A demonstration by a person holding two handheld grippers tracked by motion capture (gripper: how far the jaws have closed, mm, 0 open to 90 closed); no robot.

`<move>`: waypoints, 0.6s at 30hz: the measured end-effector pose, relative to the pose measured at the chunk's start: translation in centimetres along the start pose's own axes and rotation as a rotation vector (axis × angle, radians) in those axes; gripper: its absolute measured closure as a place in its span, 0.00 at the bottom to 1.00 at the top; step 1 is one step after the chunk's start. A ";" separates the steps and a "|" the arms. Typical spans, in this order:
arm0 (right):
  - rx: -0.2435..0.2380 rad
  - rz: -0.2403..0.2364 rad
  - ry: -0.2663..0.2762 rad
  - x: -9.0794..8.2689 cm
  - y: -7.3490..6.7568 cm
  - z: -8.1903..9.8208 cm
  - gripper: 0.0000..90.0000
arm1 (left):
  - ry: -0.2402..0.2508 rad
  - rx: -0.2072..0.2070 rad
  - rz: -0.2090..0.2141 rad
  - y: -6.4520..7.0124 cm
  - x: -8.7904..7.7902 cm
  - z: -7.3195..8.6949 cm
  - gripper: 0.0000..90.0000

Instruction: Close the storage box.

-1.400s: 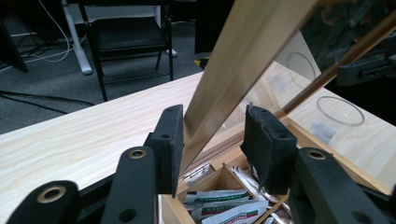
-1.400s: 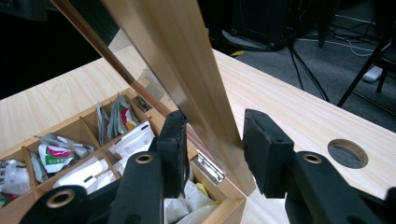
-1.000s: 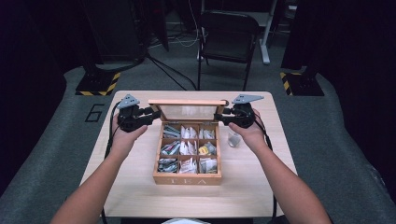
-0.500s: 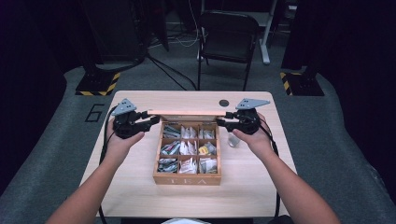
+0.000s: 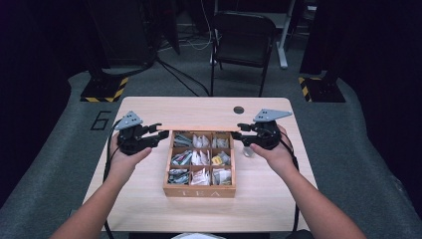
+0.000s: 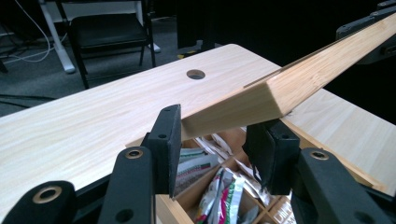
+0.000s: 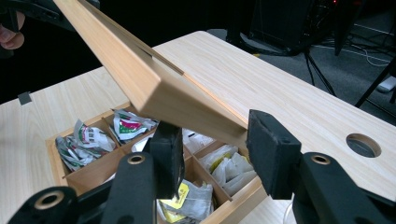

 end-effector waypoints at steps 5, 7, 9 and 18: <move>-0.003 0.007 -0.006 -0.1 -0.6 0.3 0.61 | 0.001 0.002 0.006 0.3 -0.5 0.6 0.62; -0.010 0.008 -0.007 -0.1 -0.8 0.6 0.61 | 0.000 -0.004 0.008 0.5 -0.7 1.1 0.62; -0.005 0.013 -0.003 -0.1 -1.2 1.1 0.61 | -0.001 -0.001 0.009 0.6 -0.8 1.5 0.62; -0.031 0.024 0.001 -0.1 -2.3 2.8 0.60 | 0.001 0.005 0.011 1.4 -1.6 3.5 0.62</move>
Point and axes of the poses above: each handheld gripper's, and its own axes: x roughly forward along the jaws, z roughly out of its underside, y roughly to its right, the point moved 9 cm from there along x, roughly forward along the jaws, and after that the axes turned 13 degrees about -z, right-handed, at the moved point
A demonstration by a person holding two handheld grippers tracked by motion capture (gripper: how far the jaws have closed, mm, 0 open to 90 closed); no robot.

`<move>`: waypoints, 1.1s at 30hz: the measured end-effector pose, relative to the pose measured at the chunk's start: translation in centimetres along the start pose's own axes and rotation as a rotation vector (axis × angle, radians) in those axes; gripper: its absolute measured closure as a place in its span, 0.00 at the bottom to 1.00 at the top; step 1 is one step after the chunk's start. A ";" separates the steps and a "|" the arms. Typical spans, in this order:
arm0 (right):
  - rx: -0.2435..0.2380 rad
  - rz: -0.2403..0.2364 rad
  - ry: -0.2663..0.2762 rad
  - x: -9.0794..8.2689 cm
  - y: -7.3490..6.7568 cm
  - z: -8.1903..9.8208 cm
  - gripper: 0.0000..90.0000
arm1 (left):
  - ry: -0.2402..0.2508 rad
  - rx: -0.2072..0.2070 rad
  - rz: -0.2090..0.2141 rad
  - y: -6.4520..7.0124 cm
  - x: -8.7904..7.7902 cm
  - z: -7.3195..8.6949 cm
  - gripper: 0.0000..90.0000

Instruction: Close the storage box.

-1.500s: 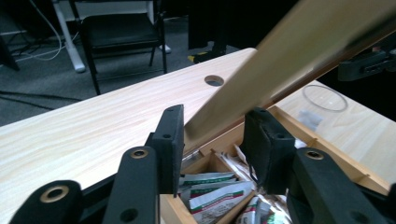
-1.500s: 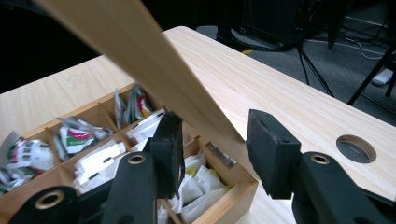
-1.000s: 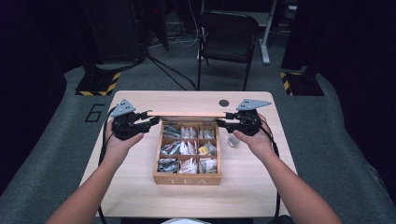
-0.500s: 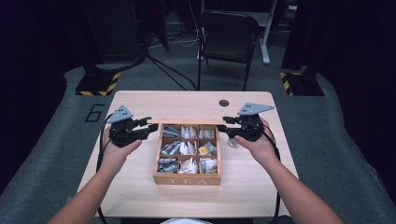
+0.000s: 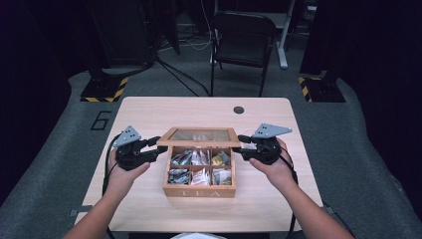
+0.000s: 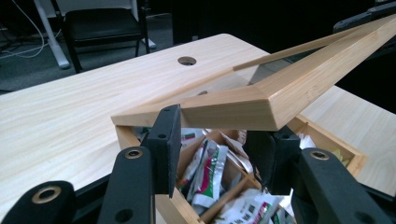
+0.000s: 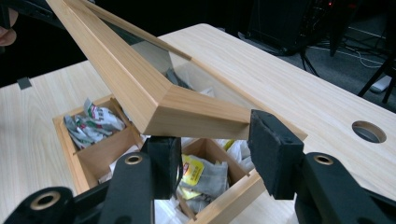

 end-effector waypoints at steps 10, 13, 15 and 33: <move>0.025 -0.017 0.029 -0.1 -1.5 2.5 0.60 | -0.014 0.042 -0.019 0.8 -0.5 2.5 0.62; 0.006 -0.006 0.018 0.0 -1.9 3.1 0.60 | -0.014 0.045 -0.011 1.0 -0.6 3.2 0.62; -0.004 -0.003 0.009 0.0 -2.1 3.5 0.60 | -0.012 0.044 -0.011 1.1 -0.6 3.6 0.62; -0.034 0.001 -0.012 0.0 -4.2 6.0 0.57 | -0.028 0.045 0.019 1.8 -0.8 6.7 0.62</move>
Point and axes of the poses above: each handheld gripper's, and its own axes: x roughly forward along the jaws, z roughly out of its underside, y roughly to its right, the point moved 9 cm from there along x, roughly forward along the jaws, and after that the axes turned 13 degrees about -z, right-handed, at the moved point
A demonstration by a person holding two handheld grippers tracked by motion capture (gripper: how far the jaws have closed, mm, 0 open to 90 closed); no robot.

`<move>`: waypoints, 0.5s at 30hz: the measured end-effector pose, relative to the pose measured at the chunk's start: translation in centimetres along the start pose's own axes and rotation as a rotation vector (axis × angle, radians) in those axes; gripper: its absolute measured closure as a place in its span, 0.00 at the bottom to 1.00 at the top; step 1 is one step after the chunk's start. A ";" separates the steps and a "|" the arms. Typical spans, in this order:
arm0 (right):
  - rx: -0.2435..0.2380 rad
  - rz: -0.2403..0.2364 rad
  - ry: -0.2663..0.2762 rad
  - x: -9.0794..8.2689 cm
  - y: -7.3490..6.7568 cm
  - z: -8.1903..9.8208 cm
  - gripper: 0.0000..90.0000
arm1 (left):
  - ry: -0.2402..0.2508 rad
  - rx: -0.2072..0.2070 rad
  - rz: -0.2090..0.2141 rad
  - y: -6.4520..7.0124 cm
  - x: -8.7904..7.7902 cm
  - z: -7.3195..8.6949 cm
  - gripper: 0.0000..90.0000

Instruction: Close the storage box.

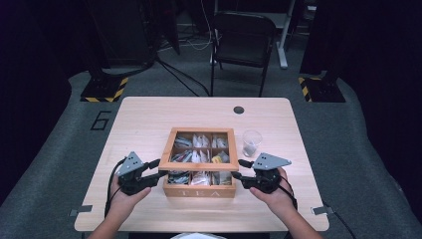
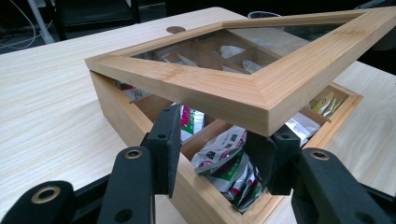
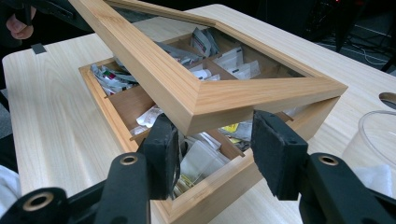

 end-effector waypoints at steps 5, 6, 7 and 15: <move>0.021 -0.008 0.011 0.1 -0.1 0.3 0.57 | 0.005 -0.005 -0.001 0.2 0.0 0.2 0.62; 0.026 -0.005 0.011 0.1 -0.2 0.4 0.57 | -0.003 -0.001 0.006 0.2 0.0 0.3 0.62; 0.031 -0.007 0.015 0.1 -0.2 0.4 0.57 | -0.001 -0.005 0.009 0.3 0.0 0.4 0.61; 0.041 -0.010 0.008 0.3 -0.3 1.1 0.57 | 0.000 -0.011 0.017 0.7 -0.1 0.9 0.61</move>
Point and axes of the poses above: each handheld gripper's, and its own axes: x roughly forward along the jaws, z roughly out of its underside, y roughly to its right, the point moved 9 cm from there along x, roughly forward along the jaws, and after that the axes turned 13 degrees about -z, right-handed, at the moved point
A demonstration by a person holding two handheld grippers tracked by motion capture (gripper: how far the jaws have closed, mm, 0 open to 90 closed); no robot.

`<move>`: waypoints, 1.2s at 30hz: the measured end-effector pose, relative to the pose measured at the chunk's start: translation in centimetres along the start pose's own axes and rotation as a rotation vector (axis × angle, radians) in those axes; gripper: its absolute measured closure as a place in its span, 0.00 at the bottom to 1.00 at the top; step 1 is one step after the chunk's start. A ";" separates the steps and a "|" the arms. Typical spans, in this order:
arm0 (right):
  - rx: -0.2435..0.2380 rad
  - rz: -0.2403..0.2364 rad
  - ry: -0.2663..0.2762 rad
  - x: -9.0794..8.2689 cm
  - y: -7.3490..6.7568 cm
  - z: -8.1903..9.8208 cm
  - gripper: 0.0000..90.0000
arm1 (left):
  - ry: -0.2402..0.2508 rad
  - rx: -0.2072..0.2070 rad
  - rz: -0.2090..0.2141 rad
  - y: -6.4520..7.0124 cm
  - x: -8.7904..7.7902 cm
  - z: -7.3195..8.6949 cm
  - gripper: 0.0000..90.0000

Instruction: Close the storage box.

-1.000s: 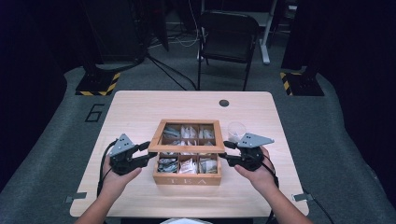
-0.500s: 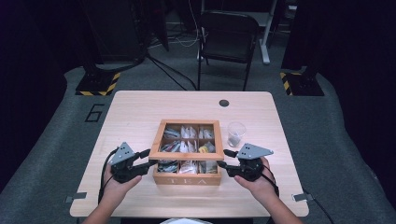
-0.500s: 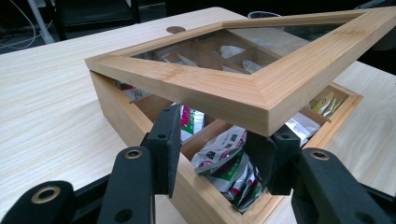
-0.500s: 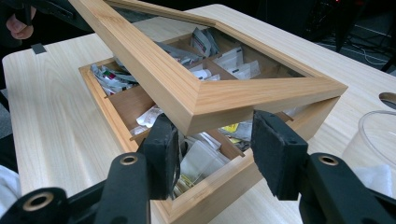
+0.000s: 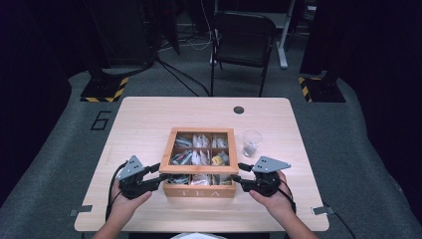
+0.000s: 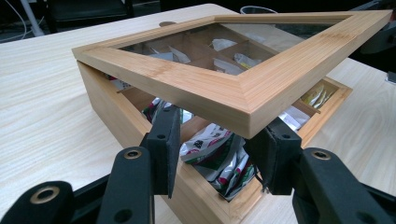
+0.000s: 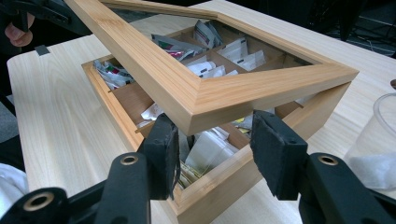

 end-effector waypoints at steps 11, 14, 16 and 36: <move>0.030 -0.003 -0.003 0.3 -0.2 0.9 0.57 | -0.003 0.010 -0.004 0.4 -0.2 0.9 0.61; 0.030 -0.008 -0.008 0.4 -0.3 1.2 0.57 | -0.002 0.011 -0.007 0.5 -0.1 1.2 0.61; 0.025 -0.011 -0.014 0.5 -0.2 1.4 0.57 | 0.004 0.010 -0.012 0.5 -0.1 1.3 0.61; 0.053 -0.015 -0.032 0.7 -0.7 2.4 0.57 | -0.028 0.011 0.008 1.0 -0.3 2.4 0.60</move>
Point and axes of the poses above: each handheld gripper's, and its own axes: x roughly forward along the jaws, z roughly out of its underside, y roughly to its right, the point moved 9 cm from there along x, roughly forward along the jaws, and after that the axes turned 13 degrees about -z, right-handed, at the moved point
